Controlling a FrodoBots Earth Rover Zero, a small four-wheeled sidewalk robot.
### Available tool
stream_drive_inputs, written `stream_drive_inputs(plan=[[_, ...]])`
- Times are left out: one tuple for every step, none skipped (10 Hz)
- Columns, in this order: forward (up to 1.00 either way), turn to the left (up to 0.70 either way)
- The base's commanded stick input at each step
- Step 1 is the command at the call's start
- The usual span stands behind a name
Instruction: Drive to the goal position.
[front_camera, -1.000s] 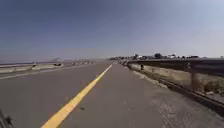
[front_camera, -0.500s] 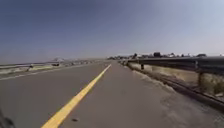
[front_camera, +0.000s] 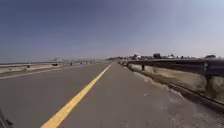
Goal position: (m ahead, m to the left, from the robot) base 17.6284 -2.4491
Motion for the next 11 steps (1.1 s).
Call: stream_drive_inputs(plan=[[0.50, 0.00], [0.50, 0.00], [0.50, 0.00], [0.50, 0.00], [0.50, 0.00], [0.50, 0.00], [0.50, 0.00], [0.50, 0.00], [0.50, 0.00], [0.50, 0.00], [0.50, 0.00]])
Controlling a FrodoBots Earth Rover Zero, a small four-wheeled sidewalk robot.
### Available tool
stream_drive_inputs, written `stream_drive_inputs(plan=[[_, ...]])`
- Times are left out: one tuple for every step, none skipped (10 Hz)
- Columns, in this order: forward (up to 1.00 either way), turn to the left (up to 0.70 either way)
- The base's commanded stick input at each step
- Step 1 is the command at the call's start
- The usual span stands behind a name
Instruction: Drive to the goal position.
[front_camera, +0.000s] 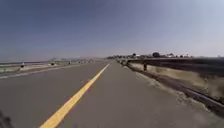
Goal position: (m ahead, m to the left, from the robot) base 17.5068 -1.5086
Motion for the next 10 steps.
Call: stream_drive_inputs(plan=[[0.50, 0.00], [0.50, 0.00], [0.50, 0.00], [0.50, 0.00], [0.50, 0.00], [0.50, 0.00], [0.50, 0.00], [0.50, 0.00], [0.50, 0.00], [0.50, 0.00]])
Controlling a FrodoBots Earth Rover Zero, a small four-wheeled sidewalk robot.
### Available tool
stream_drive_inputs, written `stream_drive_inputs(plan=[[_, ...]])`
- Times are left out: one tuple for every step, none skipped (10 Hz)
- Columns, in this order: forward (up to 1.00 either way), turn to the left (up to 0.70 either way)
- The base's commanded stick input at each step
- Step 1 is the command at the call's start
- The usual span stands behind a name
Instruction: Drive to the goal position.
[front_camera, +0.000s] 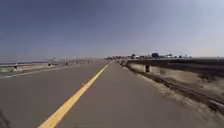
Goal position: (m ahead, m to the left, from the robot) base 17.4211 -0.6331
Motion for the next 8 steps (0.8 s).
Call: stream_drive_inputs(plan=[[0.50, 0.00], [0.50, 0.00], [0.50, 0.00], [0.50, 0.00], [0.50, 0.00], [0.50, 0.00], [0.50, 0.00], [0.50, 0.00]])
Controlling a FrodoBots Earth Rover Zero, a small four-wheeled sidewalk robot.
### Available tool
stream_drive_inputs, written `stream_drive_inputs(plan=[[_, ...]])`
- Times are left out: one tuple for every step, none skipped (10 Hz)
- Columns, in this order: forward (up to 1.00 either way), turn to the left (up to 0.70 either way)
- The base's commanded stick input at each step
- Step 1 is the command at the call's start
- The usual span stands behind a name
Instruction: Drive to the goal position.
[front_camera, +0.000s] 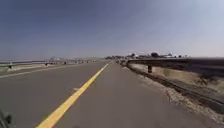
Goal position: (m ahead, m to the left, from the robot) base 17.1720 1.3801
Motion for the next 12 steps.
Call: stream_drive_inputs(plan=[[0.50, 0.00], [0.50, 0.00], [0.50, 0.00], [0.50, 0.00], [0.50, 0.00], [0.50, 0.00], [0.50, 0.00], [0.50, 0.00], [0.50, 0.00], [0.50, 0.00], [0.50, 0.00], [0.50, 0.00]])
